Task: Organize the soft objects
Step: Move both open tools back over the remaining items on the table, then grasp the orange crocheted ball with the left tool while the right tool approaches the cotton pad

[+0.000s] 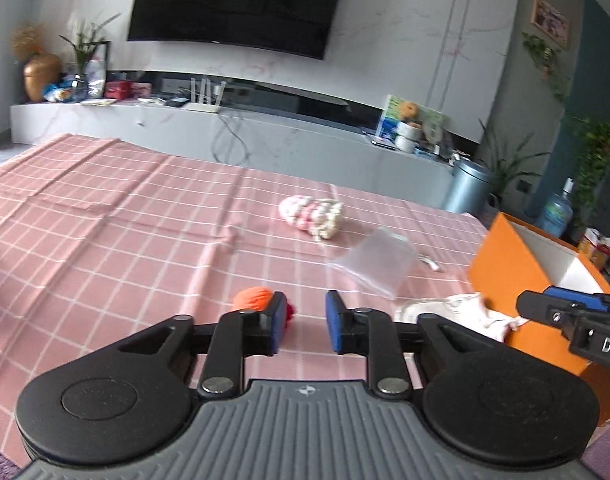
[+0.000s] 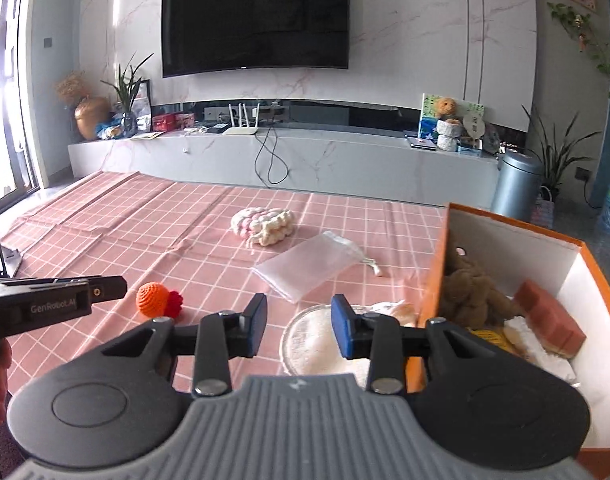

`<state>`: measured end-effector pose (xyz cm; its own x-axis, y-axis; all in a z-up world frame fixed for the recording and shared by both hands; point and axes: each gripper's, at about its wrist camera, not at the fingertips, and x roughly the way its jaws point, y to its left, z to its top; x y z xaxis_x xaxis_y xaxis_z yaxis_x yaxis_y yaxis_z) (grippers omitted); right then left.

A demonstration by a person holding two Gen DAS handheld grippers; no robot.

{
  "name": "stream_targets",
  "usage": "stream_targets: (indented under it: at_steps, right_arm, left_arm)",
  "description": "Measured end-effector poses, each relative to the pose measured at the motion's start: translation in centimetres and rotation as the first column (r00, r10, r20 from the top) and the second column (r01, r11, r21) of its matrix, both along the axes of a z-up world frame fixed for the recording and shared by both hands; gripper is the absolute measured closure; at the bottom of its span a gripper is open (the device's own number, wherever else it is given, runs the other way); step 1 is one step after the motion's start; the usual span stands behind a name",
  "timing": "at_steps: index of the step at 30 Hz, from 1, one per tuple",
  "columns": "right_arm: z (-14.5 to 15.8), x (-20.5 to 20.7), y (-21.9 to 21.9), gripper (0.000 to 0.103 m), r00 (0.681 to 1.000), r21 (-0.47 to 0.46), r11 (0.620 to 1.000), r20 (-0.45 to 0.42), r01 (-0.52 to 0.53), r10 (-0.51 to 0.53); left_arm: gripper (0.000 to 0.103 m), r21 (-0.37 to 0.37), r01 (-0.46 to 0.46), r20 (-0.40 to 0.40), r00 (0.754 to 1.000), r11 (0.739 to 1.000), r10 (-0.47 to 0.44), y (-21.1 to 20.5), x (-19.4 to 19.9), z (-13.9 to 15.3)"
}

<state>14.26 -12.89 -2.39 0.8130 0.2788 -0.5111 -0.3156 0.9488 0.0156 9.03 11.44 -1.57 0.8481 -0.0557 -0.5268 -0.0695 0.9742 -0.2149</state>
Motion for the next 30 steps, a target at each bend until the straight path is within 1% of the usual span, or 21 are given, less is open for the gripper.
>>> stream_targets:
  at_steps: [2,4,5,7,9,11,13,15,19,26,30]
  right_arm:
    - [-0.4,0.4,0.7,0.062,1.0,0.0,1.0,-0.01,-0.008,0.008]
    - [-1.1,1.0,1.4,0.053,1.0,0.003,1.0,-0.025,-0.013,0.013]
    - [-1.4,1.2,1.7,0.052,1.0,0.004,1.0,-0.029,-0.012,0.012]
    - [-2.3,1.7,2.4,0.044,0.999,-0.011,1.0,-0.04,-0.011,0.011]
    - [-3.3,2.2,3.0,0.04,0.999,-0.028,1.0,-0.048,-0.005,0.004]
    - [-4.2,2.8,3.5,0.035,0.999,-0.041,0.999,-0.054,0.001,-0.003]
    - [-5.0,3.2,3.9,0.034,0.998,-0.056,0.998,-0.055,0.014,-0.017]
    - [-5.9,3.8,4.4,0.034,0.998,-0.076,0.997,-0.062,0.027,-0.032]
    - [-7.0,5.2,4.8,0.034,0.995,-0.084,0.996,-0.084,0.041,-0.048]
    - [-8.4,7.7,5.8,0.034,0.993,-0.106,0.993,-0.104,0.045,-0.056]
    - [-9.4,8.6,5.7,0.034,0.988,-0.122,0.989,-0.119,0.082,-0.096]
  left_arm:
    - [0.059,0.006,-0.023,-0.018,1.0,1.0,0.023,0.9,-0.3,-0.7]
    - [0.054,0.006,-0.033,-0.05,0.998,0.999,0.034,1.4,-0.2,-1.4]
    - [0.047,0.017,-0.04,-0.056,0.998,0.999,0.041,1.5,0.0,-1.6]
    - [0.039,0.028,-0.052,-0.056,0.997,0.998,0.053,1.8,0.3,-2.0]
    - [0.034,0.044,-0.027,-0.055,0.998,0.999,0.029,1.7,0.9,-2.3]
    - [0.033,0.083,-0.017,-0.051,0.998,0.996,0.021,1.4,1.4,-2.7]
    - [0.033,0.092,-0.009,-0.069,0.998,0.996,0.015,1.3,2.2,-3.3]
    - [0.033,0.083,-0.009,-0.076,0.997,0.997,0.015,1.3,2.8,-3.8]
    - [0.033,0.096,0.0,-0.082,0.997,0.995,0.008,1.1,3.7,-4.6]
    - [0.033,0.072,-0.029,-0.108,0.993,0.997,0.036,2.1,5.8,-5.7]
    - [0.033,0.053,-0.025,-0.116,0.993,0.998,0.031,2.3,6.7,-6.2]
